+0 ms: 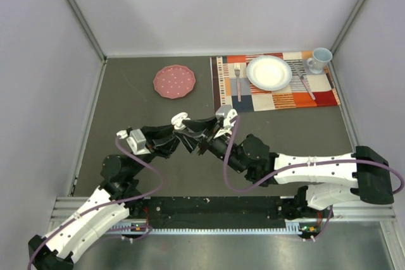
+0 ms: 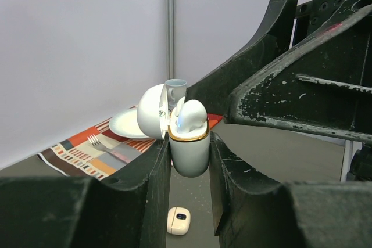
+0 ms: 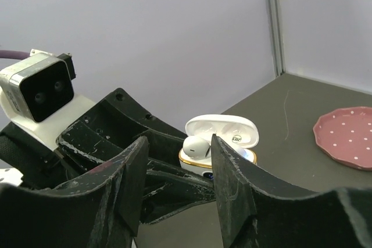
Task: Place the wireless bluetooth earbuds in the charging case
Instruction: Insert the left earbud into the left side groove of the charging case, then close the charging case with the earbuds.
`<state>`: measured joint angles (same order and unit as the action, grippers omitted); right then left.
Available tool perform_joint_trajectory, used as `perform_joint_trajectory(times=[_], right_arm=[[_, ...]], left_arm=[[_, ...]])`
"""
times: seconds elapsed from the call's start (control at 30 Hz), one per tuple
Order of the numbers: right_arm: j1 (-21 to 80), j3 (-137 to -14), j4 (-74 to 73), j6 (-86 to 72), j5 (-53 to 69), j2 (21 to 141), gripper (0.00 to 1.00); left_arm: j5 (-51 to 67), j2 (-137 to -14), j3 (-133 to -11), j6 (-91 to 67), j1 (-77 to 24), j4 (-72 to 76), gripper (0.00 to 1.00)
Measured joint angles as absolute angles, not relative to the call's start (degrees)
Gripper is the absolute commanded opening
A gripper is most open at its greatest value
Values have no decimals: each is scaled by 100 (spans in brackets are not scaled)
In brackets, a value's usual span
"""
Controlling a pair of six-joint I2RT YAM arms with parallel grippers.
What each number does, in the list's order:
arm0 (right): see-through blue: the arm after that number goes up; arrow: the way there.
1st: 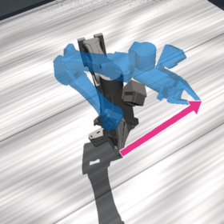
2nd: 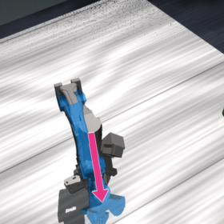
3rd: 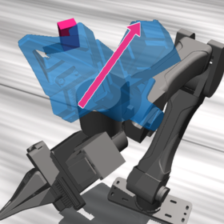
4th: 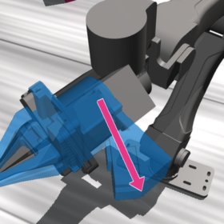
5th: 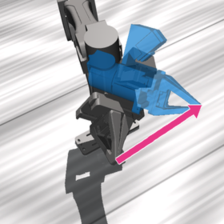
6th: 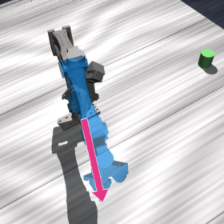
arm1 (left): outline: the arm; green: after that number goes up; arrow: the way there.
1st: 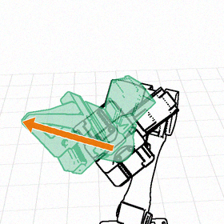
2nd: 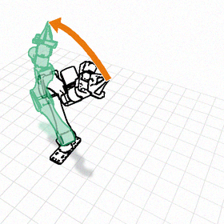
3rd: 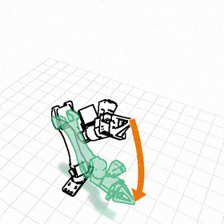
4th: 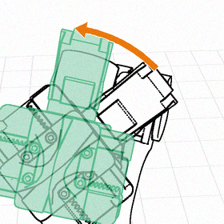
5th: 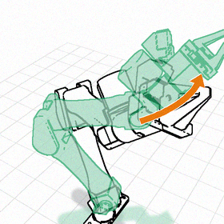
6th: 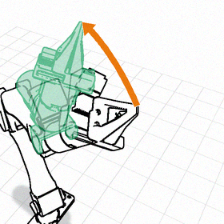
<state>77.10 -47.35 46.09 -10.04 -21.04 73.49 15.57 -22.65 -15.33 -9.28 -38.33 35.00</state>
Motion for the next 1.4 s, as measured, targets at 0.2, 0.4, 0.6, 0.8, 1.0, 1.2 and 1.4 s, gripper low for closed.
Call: perform_joint_trajectory(times=[0.2,0.4,0.6,0.8,1.0,1.2,1.4], right_arm=[[7723,-4735,4556,-904,-2078,7229,61],[7717,-4735,4532,-690,-2235,6897,63],[7714,-4735,4539,-582,-2394,6659,63],[7714,-4799,4187,-552,-2799,6632,71],[7655,-5308,2834,-766,-3413,6490,96],[6678,-5920,829,-2018,-3192,6071,99],[5280,-6547,-1175,-3242,-2071,6012,99]], left_arm=[[1562,-2259,-1533,-926,-3830,3470,0],[1625,-2134,-1586,-888,-3833,3450,0],[1664,-2075,-1597,-869,-3833,3385,0],[1796,-2078,-1621,-784,-3833,3203,0],[1973,-2078,-1754,-676,-3833,2943,0],[2123,-2078,-1802,-644,-3833,2753,0],[2296,-2112,-1802,-652,-3833,2663,0]])
